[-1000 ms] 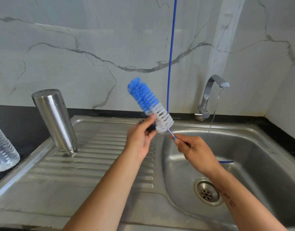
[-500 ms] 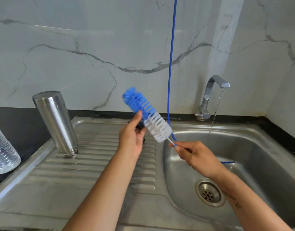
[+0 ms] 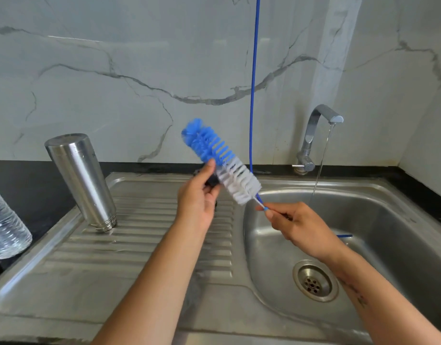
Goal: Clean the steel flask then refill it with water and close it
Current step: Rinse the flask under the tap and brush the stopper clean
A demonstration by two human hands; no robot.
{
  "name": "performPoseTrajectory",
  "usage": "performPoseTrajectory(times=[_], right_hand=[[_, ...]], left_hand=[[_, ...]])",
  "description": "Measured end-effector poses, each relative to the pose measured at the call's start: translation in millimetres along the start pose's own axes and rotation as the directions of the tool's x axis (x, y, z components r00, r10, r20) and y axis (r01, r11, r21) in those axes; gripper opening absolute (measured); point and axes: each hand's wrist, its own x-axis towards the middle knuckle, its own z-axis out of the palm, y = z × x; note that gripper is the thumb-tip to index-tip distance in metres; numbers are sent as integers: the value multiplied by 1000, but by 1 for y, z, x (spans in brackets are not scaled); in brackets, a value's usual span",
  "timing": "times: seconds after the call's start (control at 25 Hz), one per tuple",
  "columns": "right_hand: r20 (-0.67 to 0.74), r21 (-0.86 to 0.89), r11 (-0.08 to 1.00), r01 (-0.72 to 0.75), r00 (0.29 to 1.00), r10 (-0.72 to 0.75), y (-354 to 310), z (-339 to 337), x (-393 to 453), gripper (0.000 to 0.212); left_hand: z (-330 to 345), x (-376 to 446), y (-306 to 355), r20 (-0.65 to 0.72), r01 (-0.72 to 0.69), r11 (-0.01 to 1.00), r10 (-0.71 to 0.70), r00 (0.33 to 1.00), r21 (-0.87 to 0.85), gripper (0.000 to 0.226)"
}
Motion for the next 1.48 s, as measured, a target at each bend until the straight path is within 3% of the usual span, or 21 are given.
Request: performPoseTrajectory(times=[0.08, 0.24, 0.32, 0.44, 0.56, 0.64, 0.88, 1.12, 1.32, 1.48], right_hand=[[21, 5, 1000, -6, 1000, 5, 4, -2, -4, 22], [-122, 28, 998, 51, 991, -47, -2, -1, 3, 21], [-247, 233, 969, 77, 969, -17, 2, -20, 0, 20], [-477, 502, 850, 161, 871, 116, 12, -54, -4, 24], [-641, 511, 830, 225, 743, 194, 20, -70, -5, 28], [-694, 468, 857, 217, 691, 204, 24, -72, -3, 27], [-723, 459, 868, 192, 648, 239, 26, -79, -3, 28], [-711, 492, 848, 195, 652, 263, 21, -79, -4, 27], [-714, 475, 861, 183, 652, 256, 15, -80, -6, 27], [-715, 480, 861, 171, 645, 270, 13, -80, -7, 27]], left_hand=[[-2, 4, 5, 11, -38, 999, 38, 999, -18, 36], [6, -14, -25, 52, 60, 982, -70, 996, 177, 25], [7, -16, -31, 48, 108, 978, -118, 992, 180, 30], [9, -24, -53, 32, 237, 929, -256, 966, 285, 38], [33, -25, -101, 6, 334, 791, -393, 920, 513, 40], [60, -10, -128, -21, 384, 739, -448, 894, 554, 32], [118, 32, -189, -59, 532, 746, -558, 828, 401, 31], [115, 49, -199, -99, 514, 845, -504, 858, 149, 40], [116, 44, -200, -10, 496, 845, -504, 864, 199, 39], [115, 47, -200, -62, 495, 824, -498, 865, 276, 39]])
